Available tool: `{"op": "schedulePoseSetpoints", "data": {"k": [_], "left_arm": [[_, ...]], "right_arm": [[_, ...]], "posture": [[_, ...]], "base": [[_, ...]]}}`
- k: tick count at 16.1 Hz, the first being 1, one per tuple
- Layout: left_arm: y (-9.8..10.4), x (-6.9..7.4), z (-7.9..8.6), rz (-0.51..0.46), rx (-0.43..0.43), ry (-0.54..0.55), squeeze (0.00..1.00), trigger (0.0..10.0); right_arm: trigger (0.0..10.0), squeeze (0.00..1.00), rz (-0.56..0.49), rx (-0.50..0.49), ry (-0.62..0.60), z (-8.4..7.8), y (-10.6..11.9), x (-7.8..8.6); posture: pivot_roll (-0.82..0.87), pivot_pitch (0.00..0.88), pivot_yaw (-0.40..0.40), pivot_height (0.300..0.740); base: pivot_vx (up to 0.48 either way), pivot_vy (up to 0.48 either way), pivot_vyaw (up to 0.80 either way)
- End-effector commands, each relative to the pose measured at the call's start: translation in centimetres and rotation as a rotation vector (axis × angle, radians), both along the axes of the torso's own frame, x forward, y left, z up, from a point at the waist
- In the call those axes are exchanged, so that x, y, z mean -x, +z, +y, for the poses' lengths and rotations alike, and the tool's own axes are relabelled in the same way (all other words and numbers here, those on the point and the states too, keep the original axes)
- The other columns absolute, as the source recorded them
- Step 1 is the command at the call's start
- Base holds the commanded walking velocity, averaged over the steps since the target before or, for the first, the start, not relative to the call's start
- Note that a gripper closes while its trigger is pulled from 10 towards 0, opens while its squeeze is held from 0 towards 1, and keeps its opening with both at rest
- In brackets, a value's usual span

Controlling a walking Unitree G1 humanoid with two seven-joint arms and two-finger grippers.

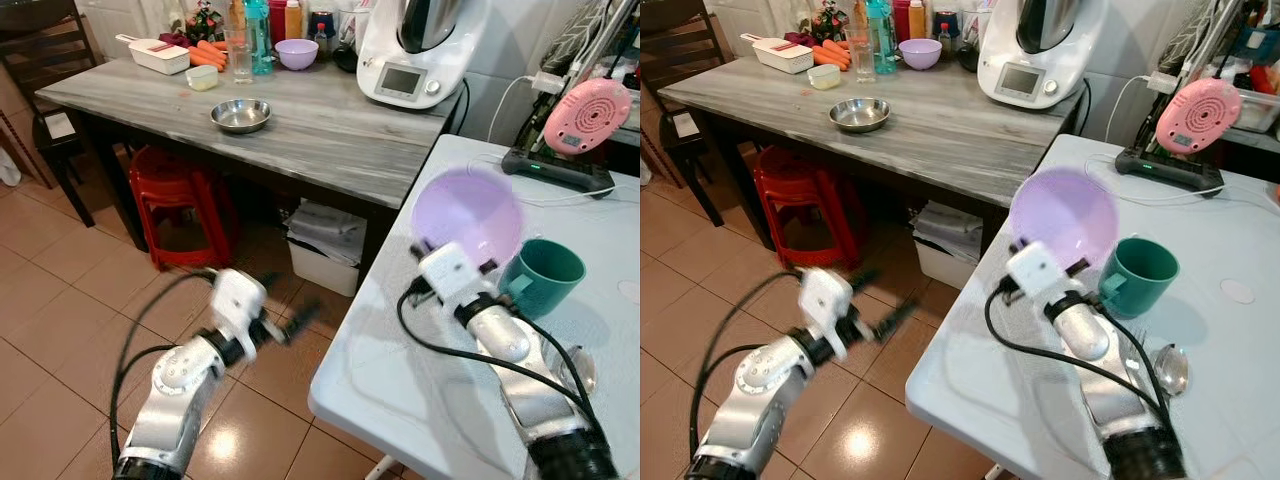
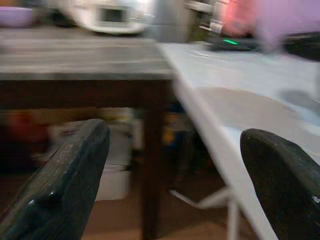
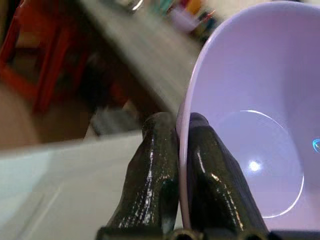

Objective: Setting the table

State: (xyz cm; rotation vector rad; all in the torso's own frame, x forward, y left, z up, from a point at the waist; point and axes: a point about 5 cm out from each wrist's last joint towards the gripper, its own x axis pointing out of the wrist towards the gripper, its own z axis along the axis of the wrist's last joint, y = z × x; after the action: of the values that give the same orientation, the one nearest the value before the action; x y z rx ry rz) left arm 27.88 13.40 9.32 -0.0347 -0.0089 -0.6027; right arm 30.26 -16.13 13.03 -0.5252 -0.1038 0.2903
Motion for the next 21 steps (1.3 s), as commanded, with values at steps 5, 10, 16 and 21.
{"op": "schedulePoseSetpoints", "data": {"k": [5,10,16,21], "left_arm": [[0.0,-0.4,1.2,0.033,0.091,0.147,0.00,10.0],[0.6,-1.0,1.0,0.019,0.097,0.142,0.00,10.0],[0.5,-1.0,0.9,0.023,0.101,0.141,0.00,10.0],[0.6,-1.2,0.9,0.020,0.099,0.141,0.00,10.0]], "right_arm": [[10.0,0.00,-0.119,-0.152,-0.070,0.3,1.0,1.9],[10.0,0.00,-0.134,-0.154,-0.070,0.5,1.3,2.1],[10.0,0.00,-0.159,-0.162,-0.043,1.0,1.6,2.5],[10.0,0.00,-0.162,-0.162,-0.041,1.0,1.6,2.5]], "posture": [[-0.02,0.000,0.008,0.740],[-0.02,0.000,0.010,0.740],[-0.03,0.000,0.010,0.740],[-0.03,0.000,0.010,0.740]], "base": [[0.000,0.000,0.00],[0.000,0.267,-0.72],[0.000,0.406,-0.70],[0.000,0.406,-0.52]]}}
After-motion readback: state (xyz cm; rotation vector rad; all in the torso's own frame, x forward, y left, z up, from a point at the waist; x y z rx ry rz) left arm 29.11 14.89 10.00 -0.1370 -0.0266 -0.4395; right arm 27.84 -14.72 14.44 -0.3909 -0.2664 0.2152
